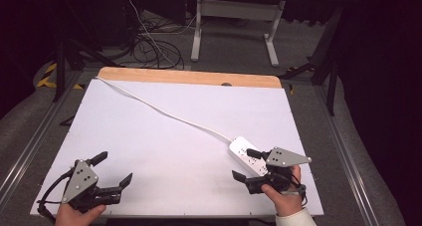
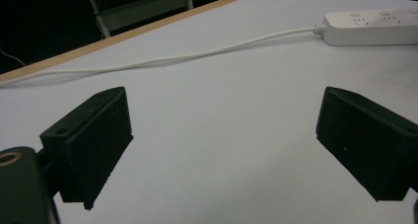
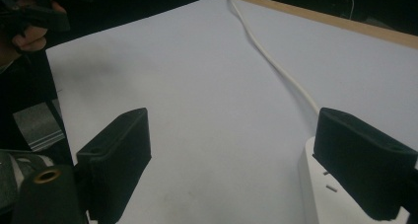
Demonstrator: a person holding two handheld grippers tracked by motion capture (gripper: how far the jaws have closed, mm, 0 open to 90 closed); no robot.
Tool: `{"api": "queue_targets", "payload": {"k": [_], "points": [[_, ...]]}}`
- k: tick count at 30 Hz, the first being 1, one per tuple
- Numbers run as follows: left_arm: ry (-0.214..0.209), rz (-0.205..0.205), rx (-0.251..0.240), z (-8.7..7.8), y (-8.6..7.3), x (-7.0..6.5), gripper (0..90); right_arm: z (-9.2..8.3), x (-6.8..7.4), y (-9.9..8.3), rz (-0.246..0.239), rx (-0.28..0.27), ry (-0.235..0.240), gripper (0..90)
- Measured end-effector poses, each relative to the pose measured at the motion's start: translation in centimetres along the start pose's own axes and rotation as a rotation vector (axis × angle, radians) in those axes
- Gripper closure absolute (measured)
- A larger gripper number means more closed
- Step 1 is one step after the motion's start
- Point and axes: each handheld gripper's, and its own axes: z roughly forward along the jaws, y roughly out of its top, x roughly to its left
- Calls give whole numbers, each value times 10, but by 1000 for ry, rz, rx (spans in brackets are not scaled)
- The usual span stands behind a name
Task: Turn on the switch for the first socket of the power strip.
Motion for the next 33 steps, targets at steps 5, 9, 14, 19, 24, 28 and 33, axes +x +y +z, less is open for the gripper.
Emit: {"api": "queue_targets", "payload": {"k": [5,9,14,19,24,28,33], "points": [[-1,6,3,-1,0,0,73,5,1,-15,-11,-4,-1,128],[-4,2,5,-2,-1,-2,72,7,1,-25,-24,4,-10,111],[-6,1,8,-3,-1,-2,72,11,0,-40,-43,26,-27,94],[-12,-2,10,-3,-2,-1,70,13,-1,-50,-52,41,-63,90],[-23,-17,16,-1,-3,1,68,16,-1,-54,-29,49,-66,90],[-32,-35,25,1,-5,2,67,18,-3,-54,-20,55,-69,90],[-22,-29,22,3,-5,4,67,20,-3,-55,-27,78,-69,90]]}}
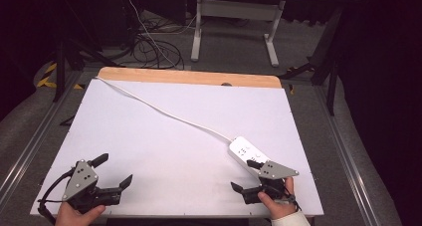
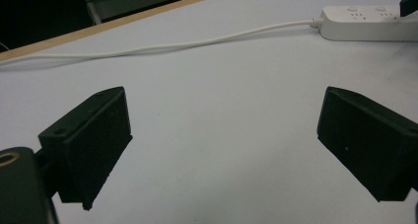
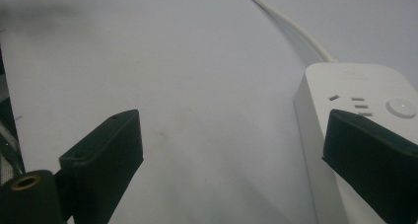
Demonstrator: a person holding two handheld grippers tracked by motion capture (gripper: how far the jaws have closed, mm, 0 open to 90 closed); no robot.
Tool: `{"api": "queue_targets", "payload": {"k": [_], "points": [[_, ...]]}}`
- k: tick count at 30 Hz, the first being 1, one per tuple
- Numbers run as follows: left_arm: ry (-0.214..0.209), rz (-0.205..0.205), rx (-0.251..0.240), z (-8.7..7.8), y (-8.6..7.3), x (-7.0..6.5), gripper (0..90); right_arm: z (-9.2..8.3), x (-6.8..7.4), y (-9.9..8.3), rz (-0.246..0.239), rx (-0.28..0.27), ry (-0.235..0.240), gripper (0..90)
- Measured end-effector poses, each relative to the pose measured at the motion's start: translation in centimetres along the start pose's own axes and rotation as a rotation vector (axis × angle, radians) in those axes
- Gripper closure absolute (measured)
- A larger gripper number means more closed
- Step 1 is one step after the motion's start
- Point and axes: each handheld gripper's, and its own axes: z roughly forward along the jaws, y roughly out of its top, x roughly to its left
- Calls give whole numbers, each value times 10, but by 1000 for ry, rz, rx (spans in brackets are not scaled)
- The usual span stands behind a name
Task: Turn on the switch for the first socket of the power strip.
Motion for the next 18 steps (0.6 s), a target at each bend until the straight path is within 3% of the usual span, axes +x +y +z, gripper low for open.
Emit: {"api": "queue_targets", "payload": {"k": [5,8,18], "points": [[12,-9,-5,0,-1,0,68,2,1,0,-16,9,1,90],[14,6,-3,0,-1,1,68,3,0,0,-17,13,-5,90],[20,22,-4,0,-1,0,70,0,0,1,-18,-16,-12,94]]}}
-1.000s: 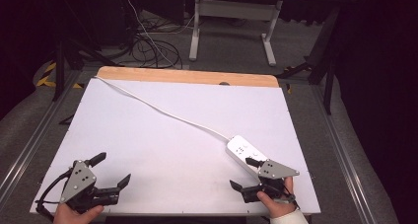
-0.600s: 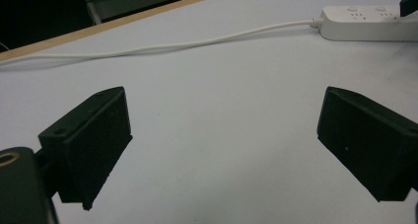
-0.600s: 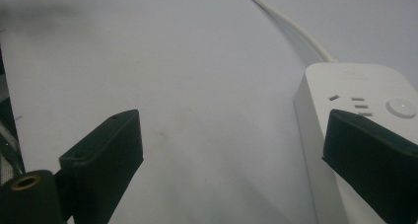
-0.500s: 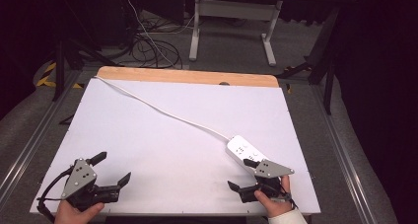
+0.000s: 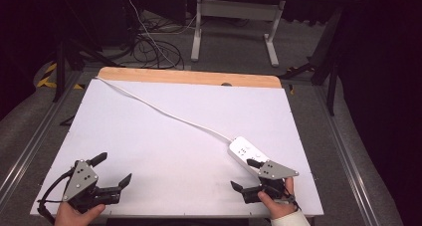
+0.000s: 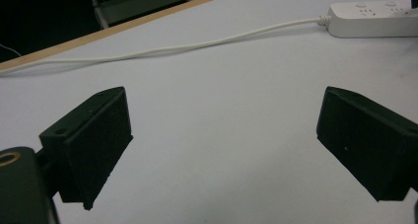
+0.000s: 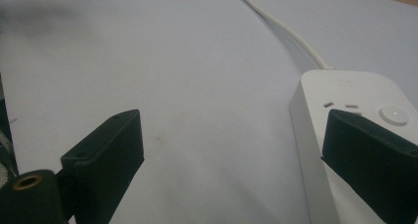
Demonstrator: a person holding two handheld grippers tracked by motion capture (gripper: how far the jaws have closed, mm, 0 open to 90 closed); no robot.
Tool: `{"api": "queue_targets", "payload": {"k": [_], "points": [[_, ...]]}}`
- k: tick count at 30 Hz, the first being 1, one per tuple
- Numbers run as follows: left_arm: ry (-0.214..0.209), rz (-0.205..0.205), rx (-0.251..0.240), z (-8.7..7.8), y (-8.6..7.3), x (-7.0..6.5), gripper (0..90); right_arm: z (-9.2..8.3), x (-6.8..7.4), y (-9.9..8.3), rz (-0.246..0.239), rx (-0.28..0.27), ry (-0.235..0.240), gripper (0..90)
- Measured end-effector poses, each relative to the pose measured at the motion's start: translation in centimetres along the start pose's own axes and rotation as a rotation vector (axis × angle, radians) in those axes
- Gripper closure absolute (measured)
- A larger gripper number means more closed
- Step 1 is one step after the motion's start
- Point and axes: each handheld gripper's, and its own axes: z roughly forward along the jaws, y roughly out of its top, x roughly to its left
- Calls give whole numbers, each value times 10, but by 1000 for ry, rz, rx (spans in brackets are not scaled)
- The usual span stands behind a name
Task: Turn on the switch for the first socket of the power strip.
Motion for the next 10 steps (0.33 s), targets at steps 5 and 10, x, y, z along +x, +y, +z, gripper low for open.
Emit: {"api": "queue_targets", "payload": {"k": [5,10], "points": [[0,3,0,0,0,0,70,-1,0,0,-2,-3,2,95],[1,3,-2,0,0,1,71,0,1,0,-5,-3,0,95]]}}
